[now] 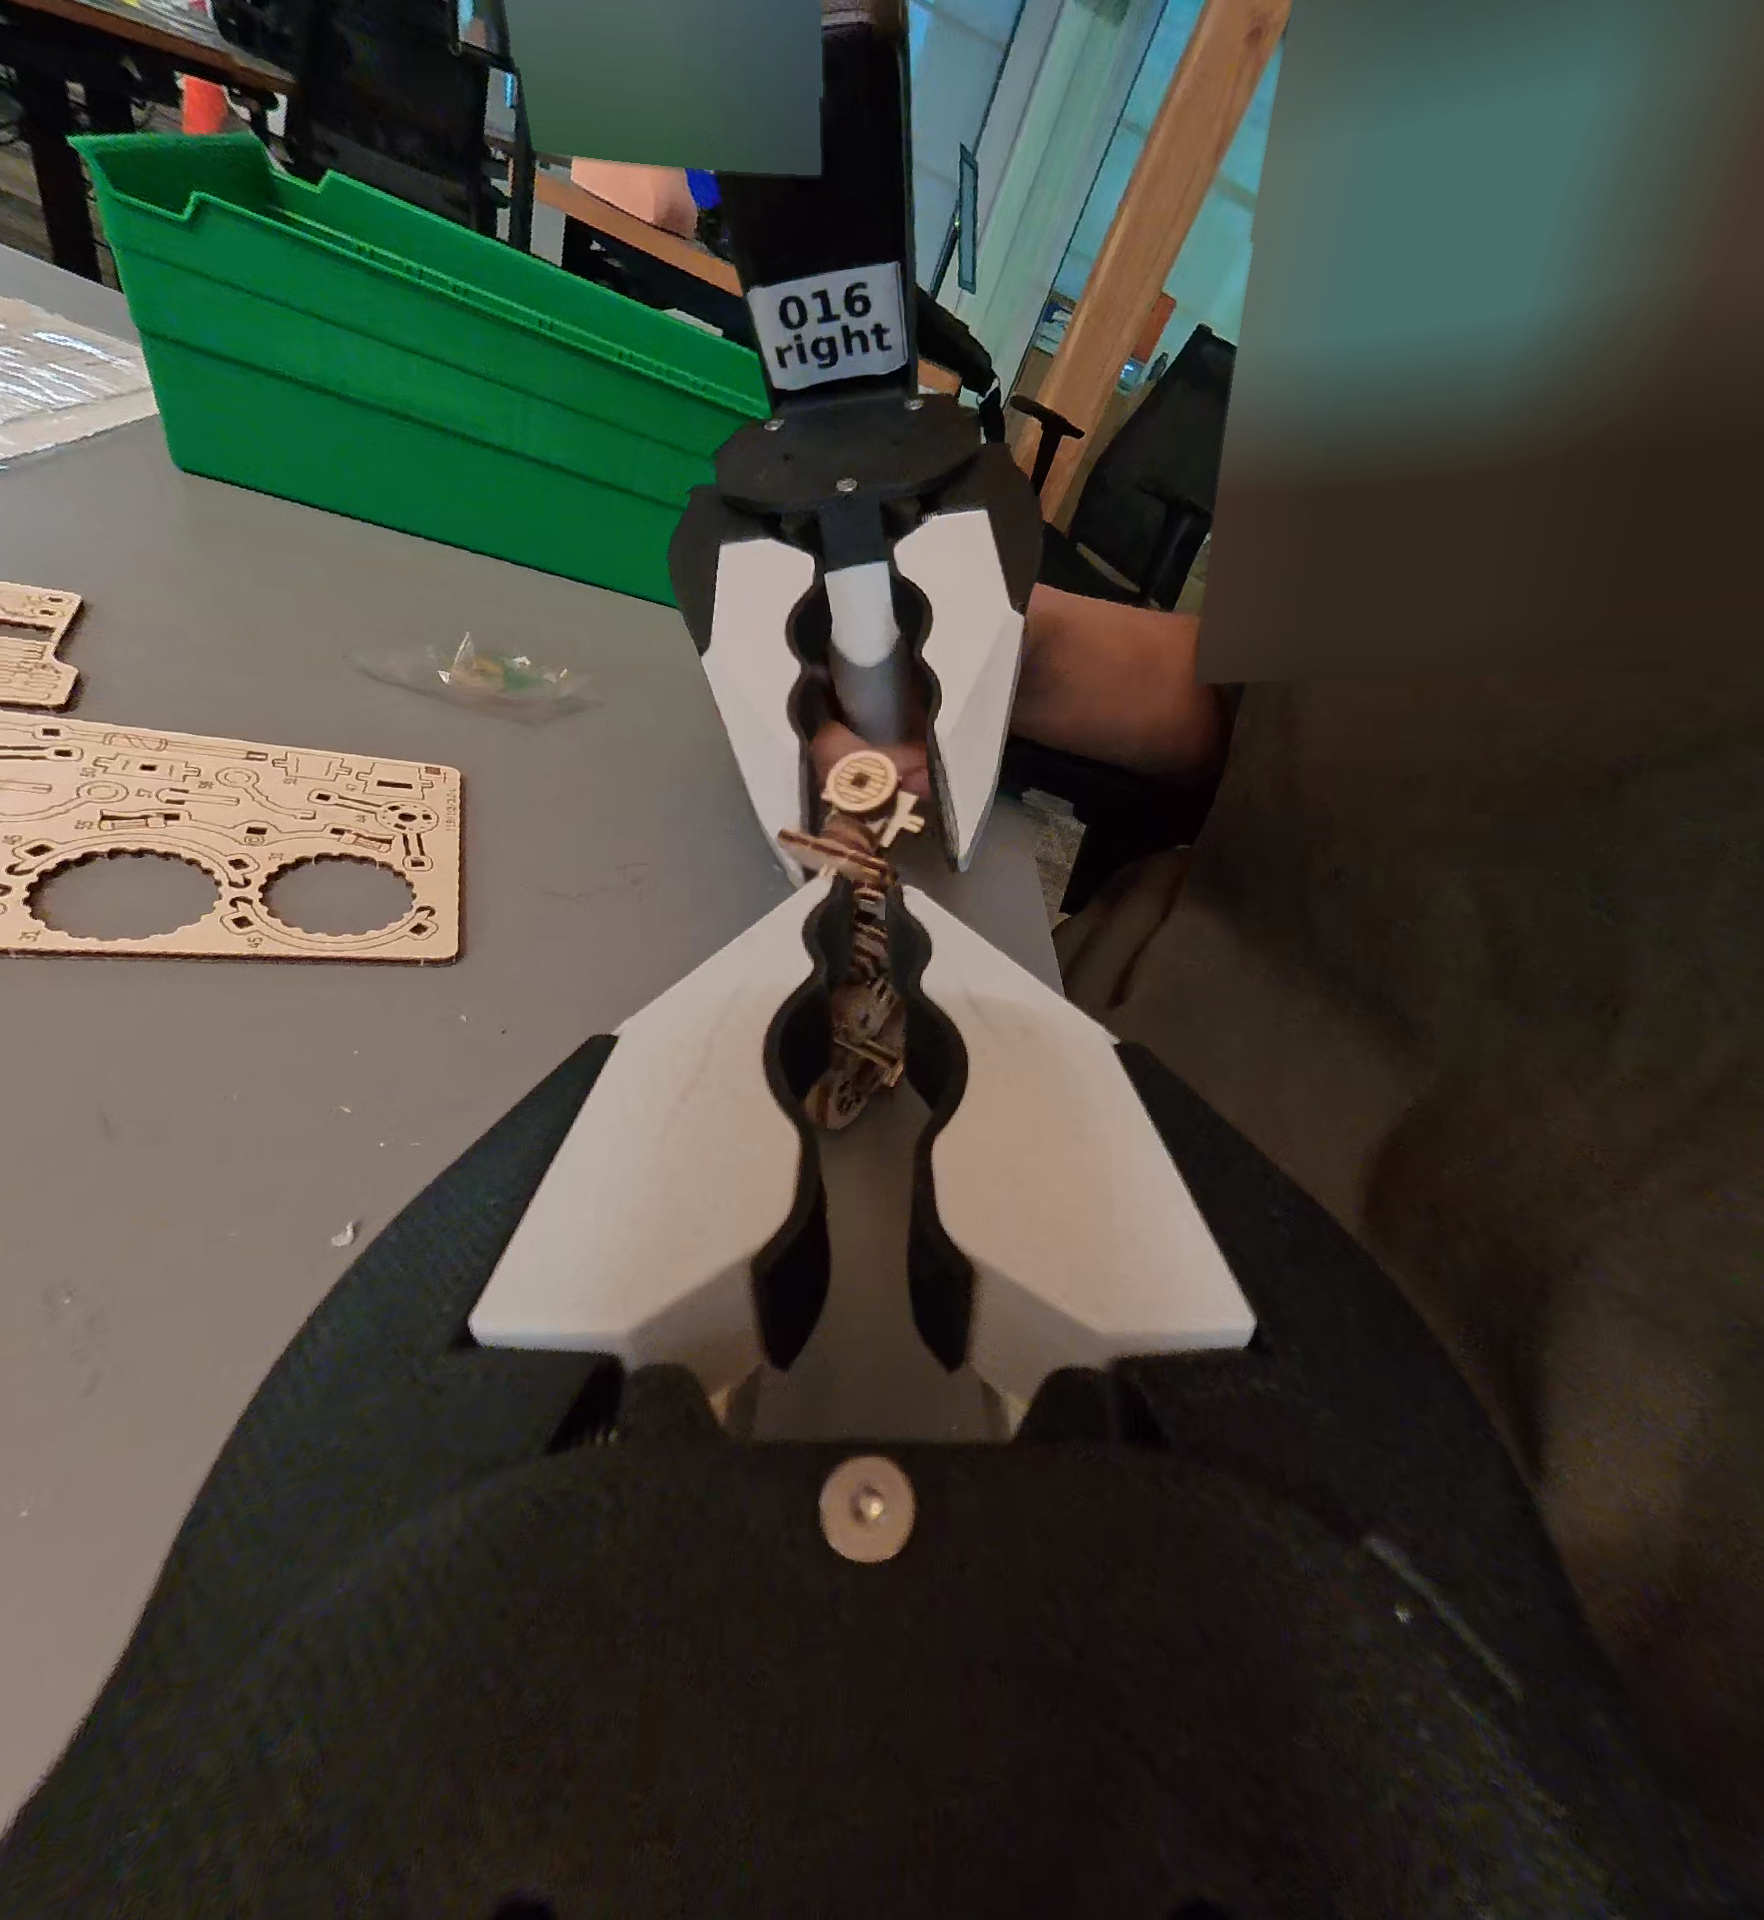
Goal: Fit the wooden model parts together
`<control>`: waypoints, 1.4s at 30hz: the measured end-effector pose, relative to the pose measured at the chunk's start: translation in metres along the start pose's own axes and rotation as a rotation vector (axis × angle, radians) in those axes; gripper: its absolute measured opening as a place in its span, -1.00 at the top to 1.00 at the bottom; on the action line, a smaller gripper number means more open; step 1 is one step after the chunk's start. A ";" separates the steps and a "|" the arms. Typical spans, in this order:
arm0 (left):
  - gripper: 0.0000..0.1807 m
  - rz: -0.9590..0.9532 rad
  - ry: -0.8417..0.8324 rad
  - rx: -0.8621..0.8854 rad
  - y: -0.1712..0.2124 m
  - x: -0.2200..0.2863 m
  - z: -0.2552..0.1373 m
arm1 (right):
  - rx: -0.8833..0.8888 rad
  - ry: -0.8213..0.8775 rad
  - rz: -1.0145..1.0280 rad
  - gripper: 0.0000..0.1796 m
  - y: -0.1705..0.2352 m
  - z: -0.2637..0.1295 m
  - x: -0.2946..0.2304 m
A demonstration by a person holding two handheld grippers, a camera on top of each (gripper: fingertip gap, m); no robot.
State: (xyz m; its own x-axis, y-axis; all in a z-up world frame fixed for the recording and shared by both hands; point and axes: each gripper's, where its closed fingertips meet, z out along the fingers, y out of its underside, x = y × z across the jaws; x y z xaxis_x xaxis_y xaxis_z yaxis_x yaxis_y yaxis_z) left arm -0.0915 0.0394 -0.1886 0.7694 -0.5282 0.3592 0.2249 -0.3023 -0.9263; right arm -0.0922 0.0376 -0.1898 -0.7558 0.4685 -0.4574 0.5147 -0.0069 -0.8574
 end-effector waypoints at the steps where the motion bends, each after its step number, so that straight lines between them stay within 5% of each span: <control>1: 0.96 0.001 0.001 -0.001 0.000 0.000 0.000 | -0.001 0.012 -0.002 0.71 0.000 0.000 0.000; 23: 0.96 -0.005 -0.003 -0.005 0.000 -0.001 0.002 | -0.119 0.432 -0.105 0.73 0.015 -0.002 0.028; 34: 0.97 -0.124 -0.292 0.303 -0.044 -0.042 -0.097 | -0.125 0.397 -0.126 0.69 0.018 0.026 0.017; 42: 0.96 -0.132 -0.338 0.280 -0.032 -0.046 -0.093 | -0.285 0.667 -0.410 0.54 0.035 0.048 0.010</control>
State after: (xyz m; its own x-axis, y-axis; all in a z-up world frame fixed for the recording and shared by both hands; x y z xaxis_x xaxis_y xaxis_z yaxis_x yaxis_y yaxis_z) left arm -0.1898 -0.0004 -0.1648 0.8648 -0.1965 0.4620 0.4512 -0.0994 -0.8869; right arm -0.1008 -0.0005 -0.2354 -0.5530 0.8110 0.1911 0.4014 0.4603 -0.7918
